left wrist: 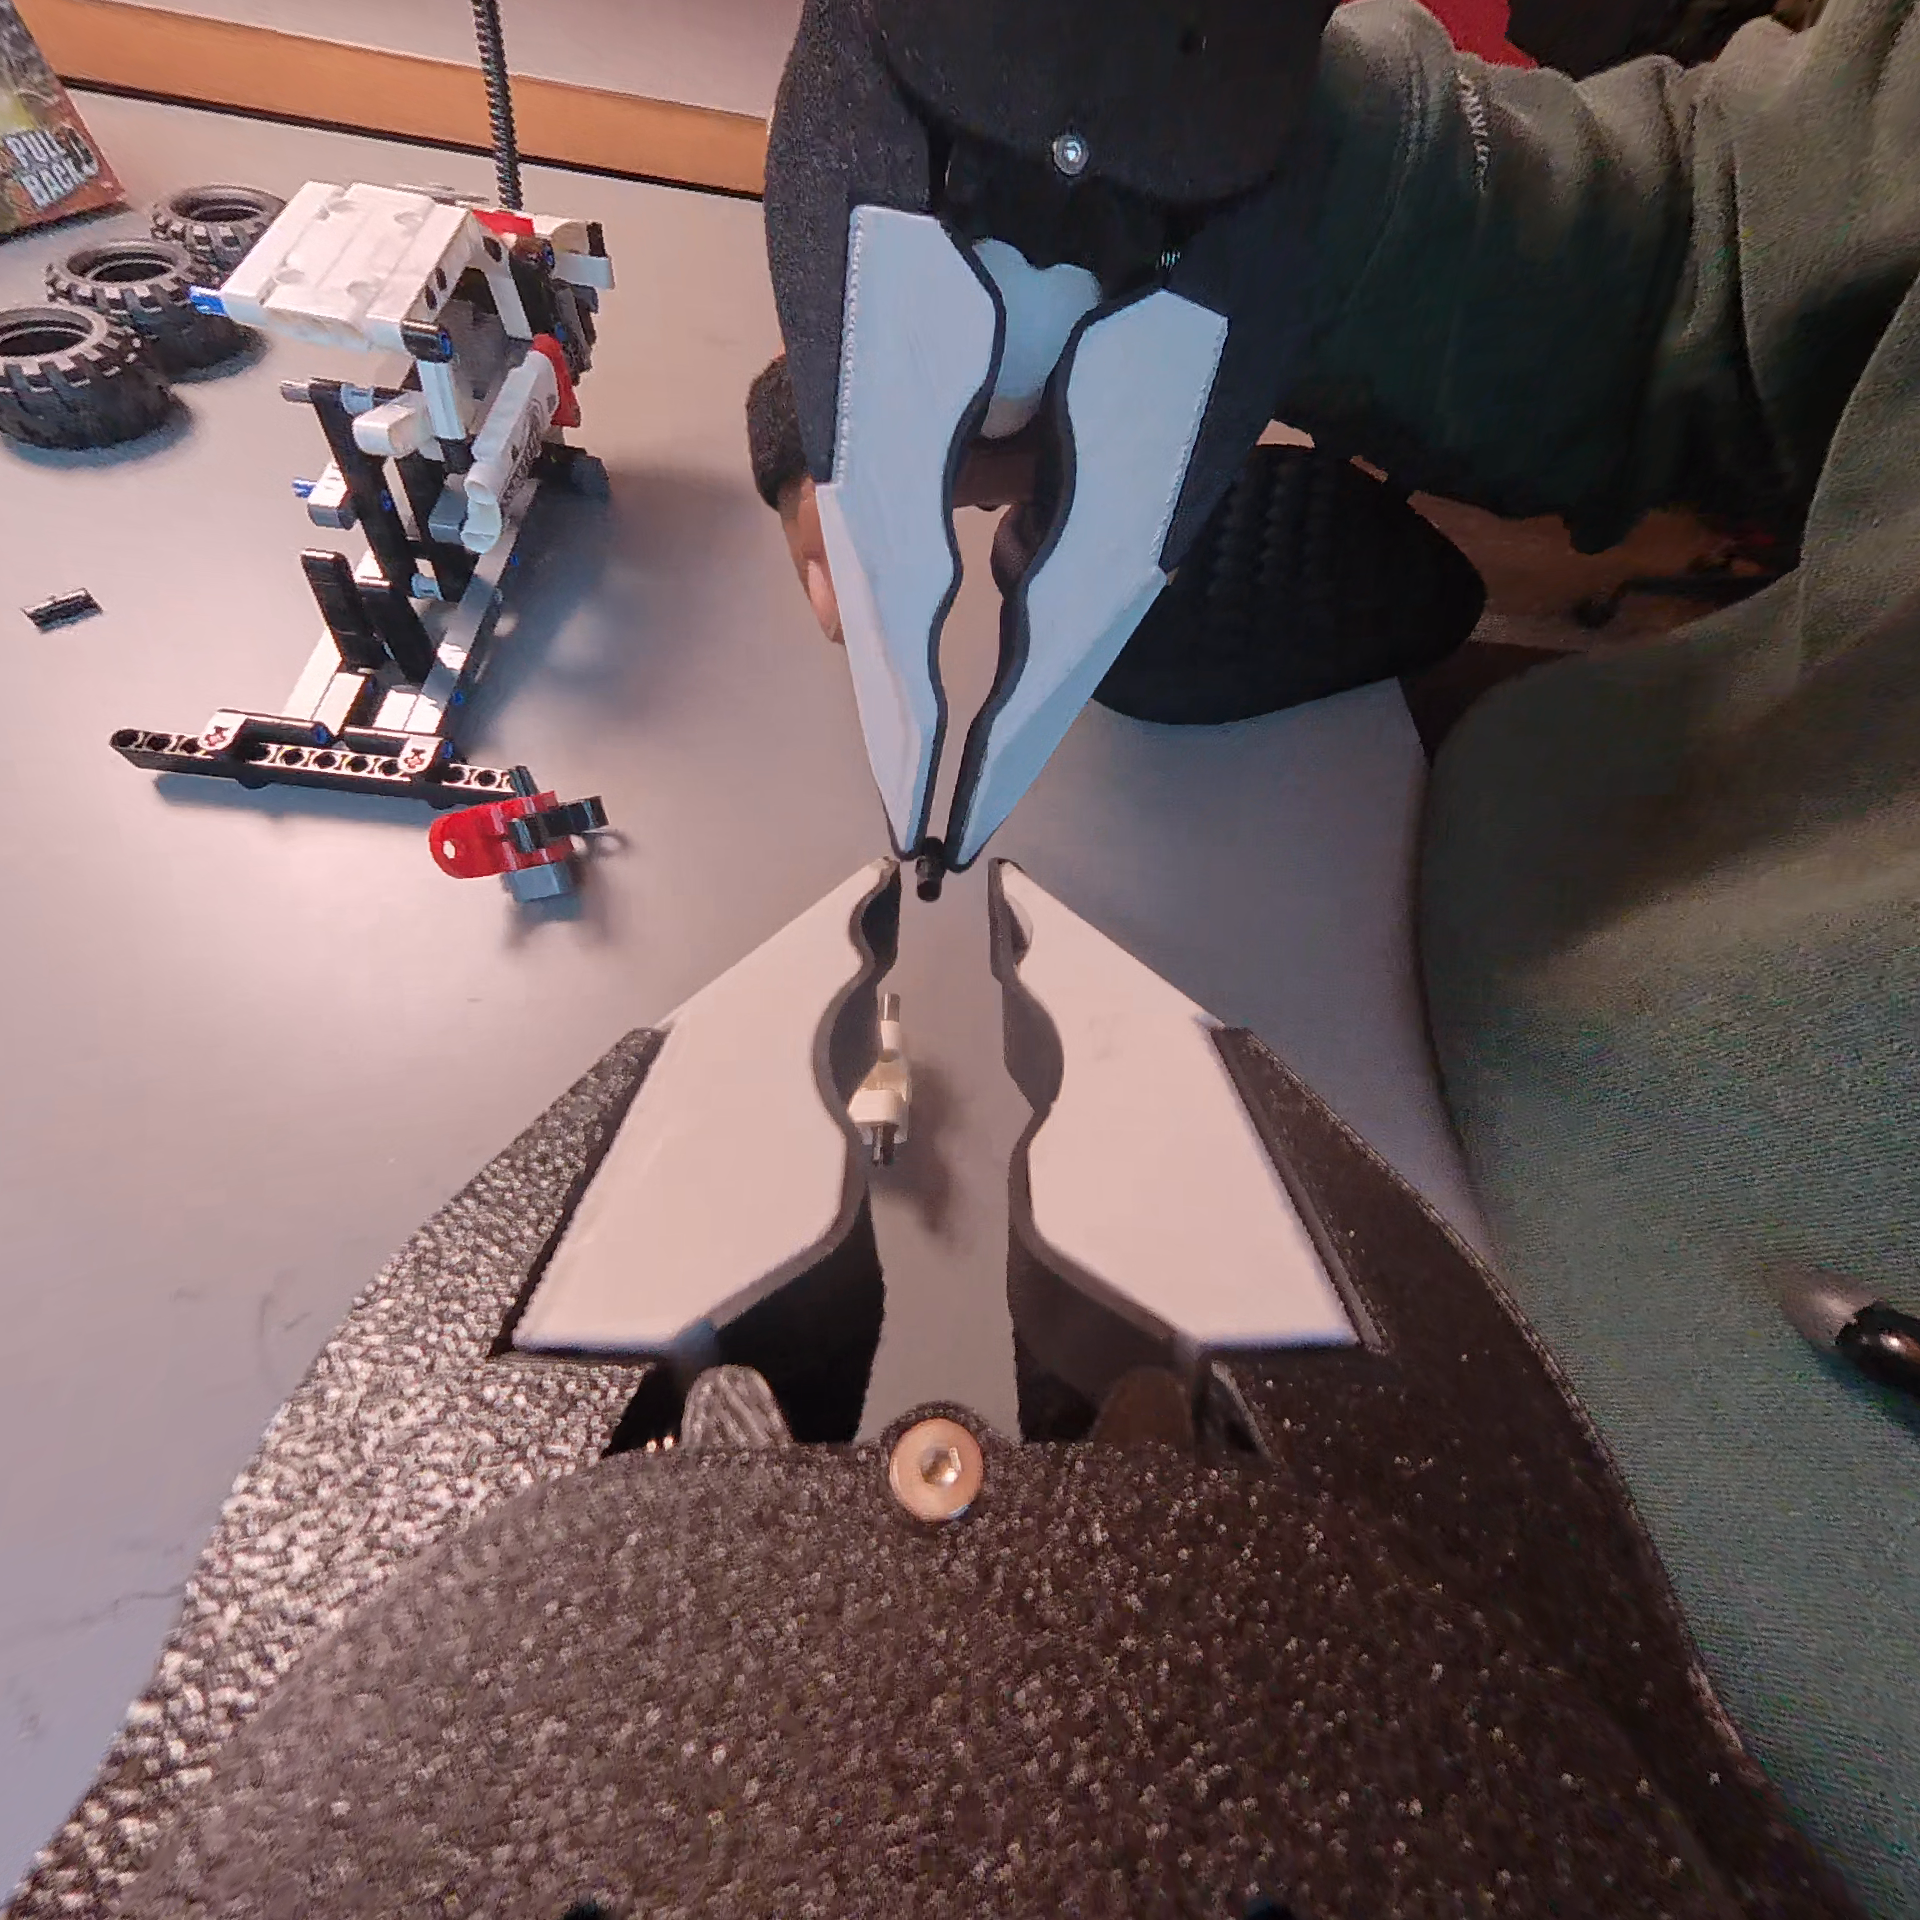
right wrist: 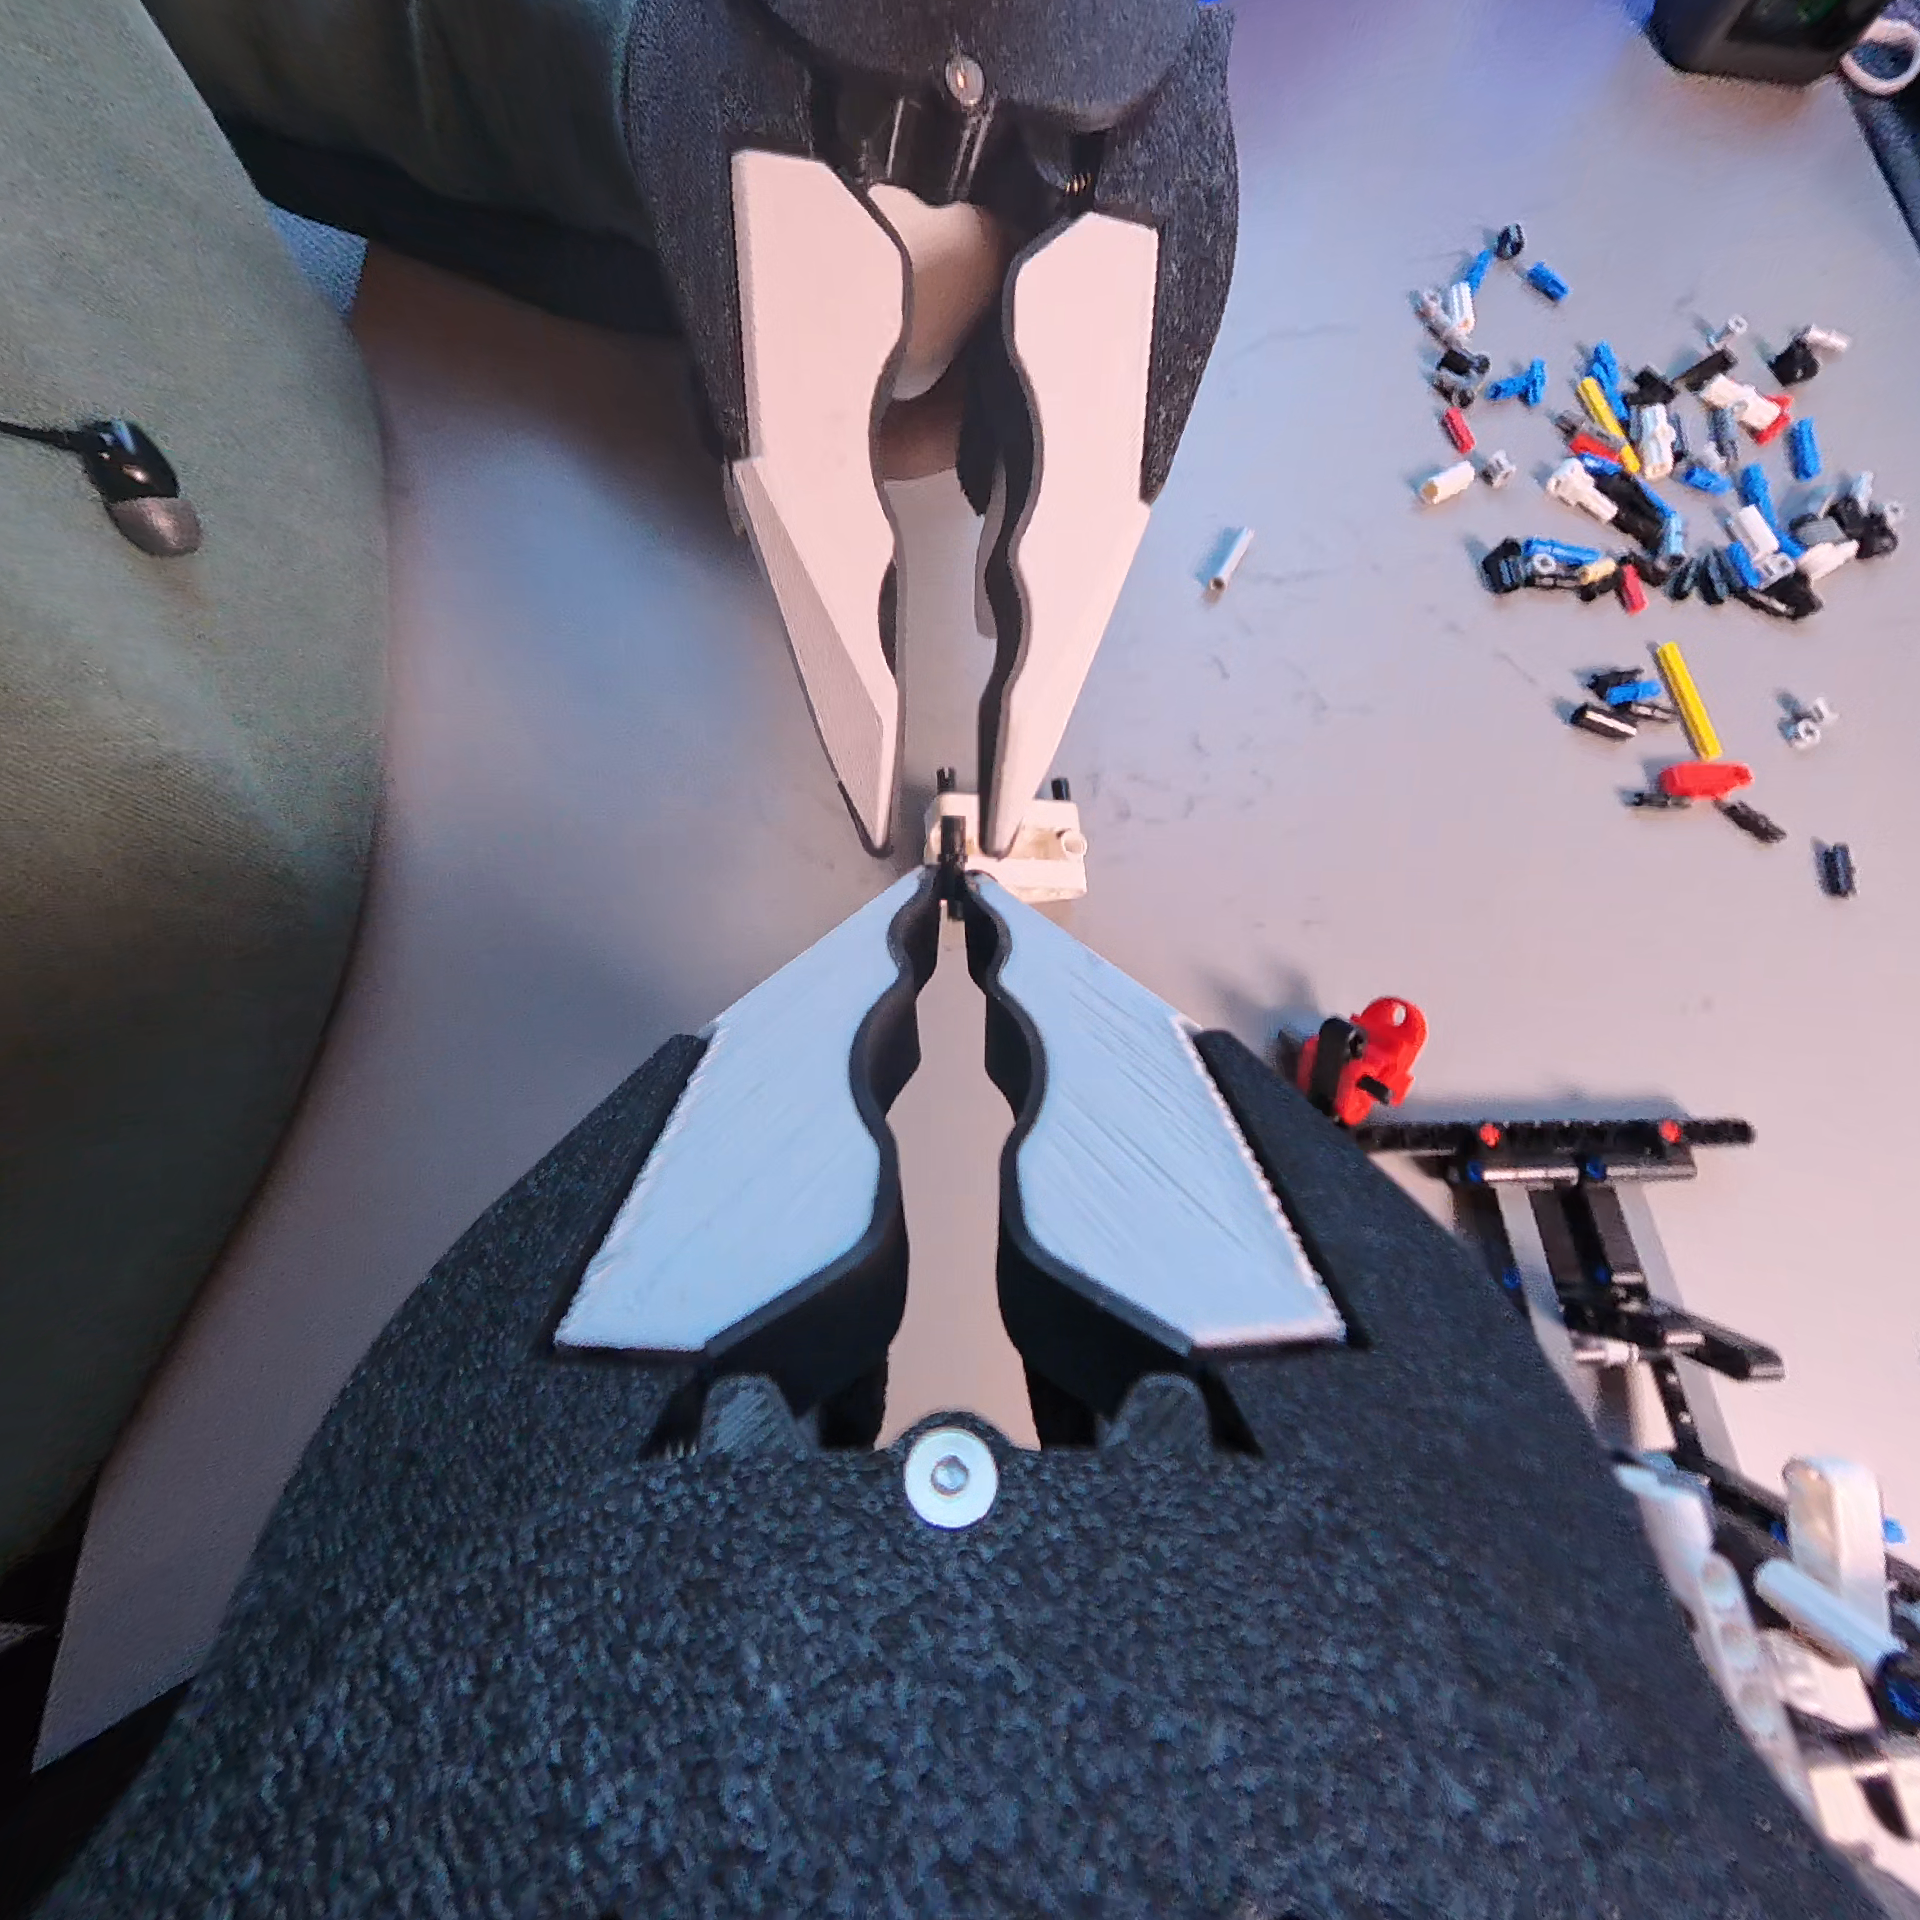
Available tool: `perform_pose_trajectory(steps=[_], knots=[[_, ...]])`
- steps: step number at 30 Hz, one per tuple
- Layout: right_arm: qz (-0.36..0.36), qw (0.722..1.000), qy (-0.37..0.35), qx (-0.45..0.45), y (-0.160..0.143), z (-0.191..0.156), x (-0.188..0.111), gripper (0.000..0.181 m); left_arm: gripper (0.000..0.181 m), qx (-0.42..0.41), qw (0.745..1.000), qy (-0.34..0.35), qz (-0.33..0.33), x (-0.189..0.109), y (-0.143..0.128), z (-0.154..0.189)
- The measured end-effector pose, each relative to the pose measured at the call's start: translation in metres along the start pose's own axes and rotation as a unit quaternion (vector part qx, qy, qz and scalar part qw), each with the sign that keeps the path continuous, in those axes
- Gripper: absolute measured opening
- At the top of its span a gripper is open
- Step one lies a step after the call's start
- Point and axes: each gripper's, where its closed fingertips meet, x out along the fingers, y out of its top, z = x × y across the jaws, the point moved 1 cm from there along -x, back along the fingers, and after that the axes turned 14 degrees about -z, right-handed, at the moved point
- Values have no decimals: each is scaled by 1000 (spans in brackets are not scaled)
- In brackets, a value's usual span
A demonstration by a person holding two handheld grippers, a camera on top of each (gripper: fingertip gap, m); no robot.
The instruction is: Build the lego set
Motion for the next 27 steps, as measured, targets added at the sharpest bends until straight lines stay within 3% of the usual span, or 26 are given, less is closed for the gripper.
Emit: perform_pose_trajectory(steps=[6, 10, 15, 22, 27], knots=[[14, 1000, 8, -5, 6, 0, 0, 4, 5, -5, 1000, -4, 5, -5, -1, -2], [80, 997, 11, -5, 15, -3, -11, 4, 4, -35, 997, -55, 44, -14, 7, 2], [218, 974, -53, -13, 41, 1, -41, 6, 4, -137, 957, -191, 168, -43, 33, 5], [235, 963, -120, -47, 50, 3, -49, 8, 4, -216, 904, -293, 223, -54, 43, 5], [231, 963, -131, -55, 51, 2, -48, 6, 4, -230, 896, -309, 221, -53, 42, 5]])
